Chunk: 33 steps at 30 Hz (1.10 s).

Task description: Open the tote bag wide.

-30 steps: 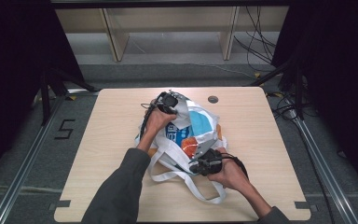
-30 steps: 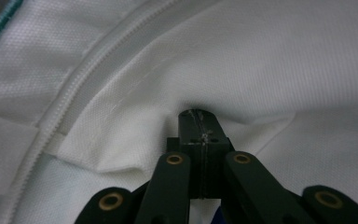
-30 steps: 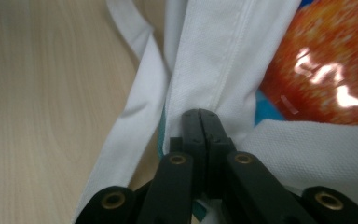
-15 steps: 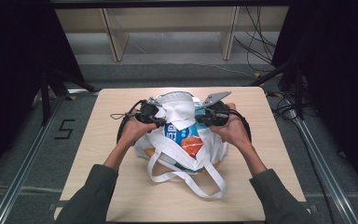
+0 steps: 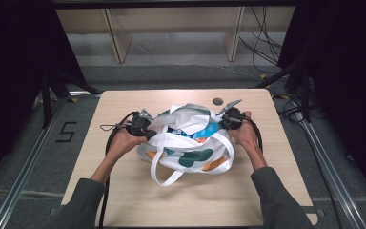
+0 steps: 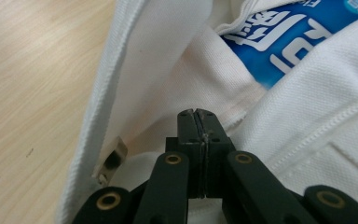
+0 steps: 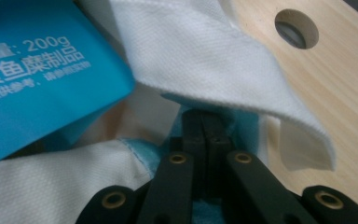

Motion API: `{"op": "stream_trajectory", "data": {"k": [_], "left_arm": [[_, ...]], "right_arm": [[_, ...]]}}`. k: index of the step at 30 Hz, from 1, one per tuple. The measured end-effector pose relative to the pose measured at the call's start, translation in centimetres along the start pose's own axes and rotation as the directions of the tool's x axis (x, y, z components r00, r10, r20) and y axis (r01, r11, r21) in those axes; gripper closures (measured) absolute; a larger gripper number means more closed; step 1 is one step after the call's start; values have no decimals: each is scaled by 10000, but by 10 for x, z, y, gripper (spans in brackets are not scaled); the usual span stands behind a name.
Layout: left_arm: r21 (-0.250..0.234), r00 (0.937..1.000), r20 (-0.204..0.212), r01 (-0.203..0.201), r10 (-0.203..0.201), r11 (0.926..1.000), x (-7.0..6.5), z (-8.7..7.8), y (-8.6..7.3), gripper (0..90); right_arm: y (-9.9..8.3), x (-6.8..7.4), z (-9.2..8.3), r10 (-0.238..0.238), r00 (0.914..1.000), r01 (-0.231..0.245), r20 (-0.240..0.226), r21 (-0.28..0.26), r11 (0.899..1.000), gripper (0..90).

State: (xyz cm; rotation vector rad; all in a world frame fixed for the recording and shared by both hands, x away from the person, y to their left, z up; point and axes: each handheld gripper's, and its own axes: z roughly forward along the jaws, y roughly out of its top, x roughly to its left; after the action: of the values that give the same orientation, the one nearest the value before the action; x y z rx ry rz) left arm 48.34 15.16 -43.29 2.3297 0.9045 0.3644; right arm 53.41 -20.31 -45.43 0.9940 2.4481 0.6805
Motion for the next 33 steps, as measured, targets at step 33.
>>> {"op": "stream_trajectory", "data": {"k": [33], "left_arm": [[642, 9969, -726, 354, -307, 9973, -13, 76, 106, 893]], "right_arm": [[-33, 141, -48, -3314, 8380, 3214, -4336, -988, 9418, 900]]}}
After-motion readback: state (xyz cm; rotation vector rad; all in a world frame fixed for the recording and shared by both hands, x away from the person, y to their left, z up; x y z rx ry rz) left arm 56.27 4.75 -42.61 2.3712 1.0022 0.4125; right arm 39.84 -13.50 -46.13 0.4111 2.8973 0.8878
